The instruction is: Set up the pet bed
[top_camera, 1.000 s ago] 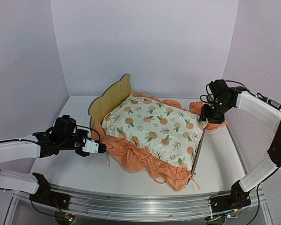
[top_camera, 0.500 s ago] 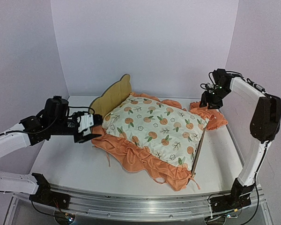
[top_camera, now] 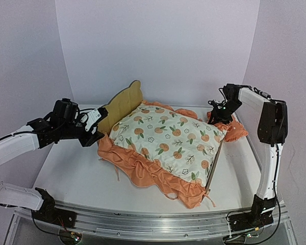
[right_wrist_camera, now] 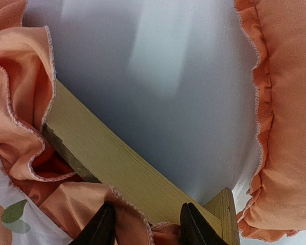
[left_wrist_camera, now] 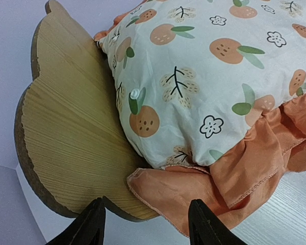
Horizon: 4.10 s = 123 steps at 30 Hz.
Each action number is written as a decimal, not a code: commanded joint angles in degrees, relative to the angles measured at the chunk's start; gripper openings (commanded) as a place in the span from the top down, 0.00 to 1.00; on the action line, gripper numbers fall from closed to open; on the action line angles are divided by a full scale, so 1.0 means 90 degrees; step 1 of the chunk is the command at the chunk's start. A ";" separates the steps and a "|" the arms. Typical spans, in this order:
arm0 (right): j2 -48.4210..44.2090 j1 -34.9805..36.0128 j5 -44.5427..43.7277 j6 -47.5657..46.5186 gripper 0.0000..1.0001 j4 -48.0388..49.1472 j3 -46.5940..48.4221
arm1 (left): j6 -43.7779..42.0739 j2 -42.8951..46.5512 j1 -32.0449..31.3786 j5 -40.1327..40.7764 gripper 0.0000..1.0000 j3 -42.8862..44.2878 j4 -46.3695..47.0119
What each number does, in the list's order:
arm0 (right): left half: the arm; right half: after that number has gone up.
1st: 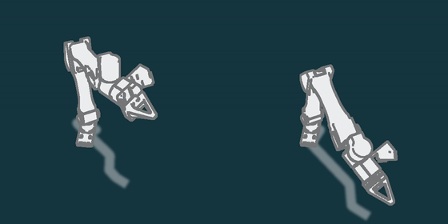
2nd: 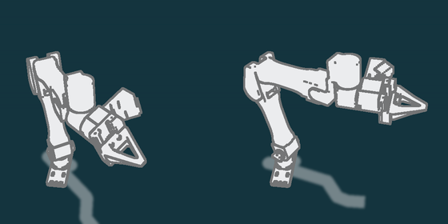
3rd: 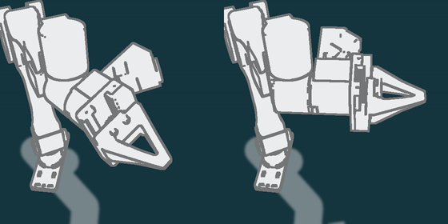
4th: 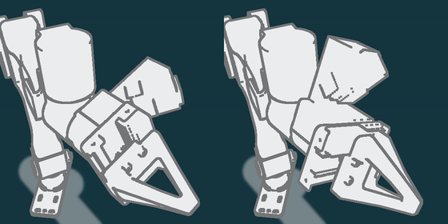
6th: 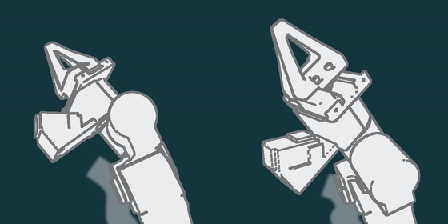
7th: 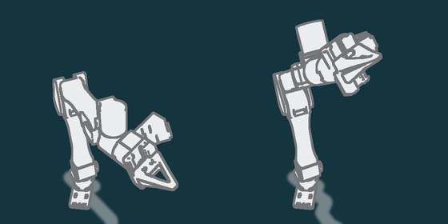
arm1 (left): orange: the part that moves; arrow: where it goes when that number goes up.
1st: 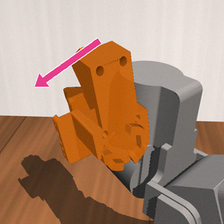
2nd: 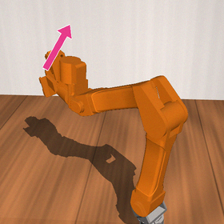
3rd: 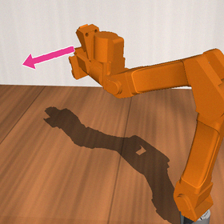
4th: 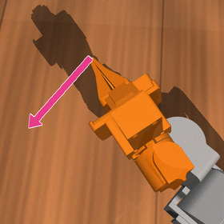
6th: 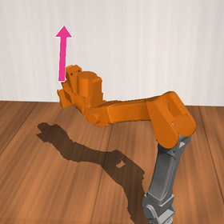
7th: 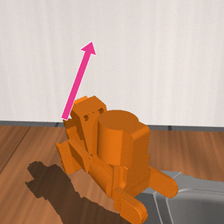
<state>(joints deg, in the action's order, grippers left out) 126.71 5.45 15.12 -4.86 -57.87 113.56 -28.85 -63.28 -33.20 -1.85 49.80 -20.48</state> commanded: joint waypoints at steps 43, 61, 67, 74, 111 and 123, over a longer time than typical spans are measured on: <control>-0.2572 0.2037 -0.0031 0.1964 0.53 -0.0747 -0.1973 | -0.2158 -0.2105 0.2162 -0.3606 0.28 0.3164 -0.1375; -0.1815 0.2049 -0.0720 0.2300 0.55 -0.0678 -0.2928 | -0.3126 0.0072 0.1852 -0.2737 0.50 -0.1589 -0.0854; -0.1850 0.2120 0.0082 0.2607 0.55 -0.0141 -0.3313 | -0.2665 -0.1014 0.0962 -0.2373 0.51 -0.1396 -0.0049; -0.1753 0.2295 0.0791 0.3262 0.55 0.0860 -0.3241 | -0.2331 -0.2413 0.0789 -0.2423 0.51 -0.0007 0.0429; -0.2801 0.3011 -0.0605 0.2480 0.52 0.0188 -0.3044 | -0.4326 -0.1727 0.0807 -0.3381 0.38 0.1123 -0.1707; -0.2871 0.3115 -0.1902 0.2823 0.51 -0.0028 -0.3520 | -0.5637 -0.1100 0.0658 -0.3473 0.44 0.0322 -0.2017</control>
<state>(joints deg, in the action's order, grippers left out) 102.13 33.52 2.55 19.74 -55.48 82.60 -72.60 -75.46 -26.33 -31.99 55.47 -37.54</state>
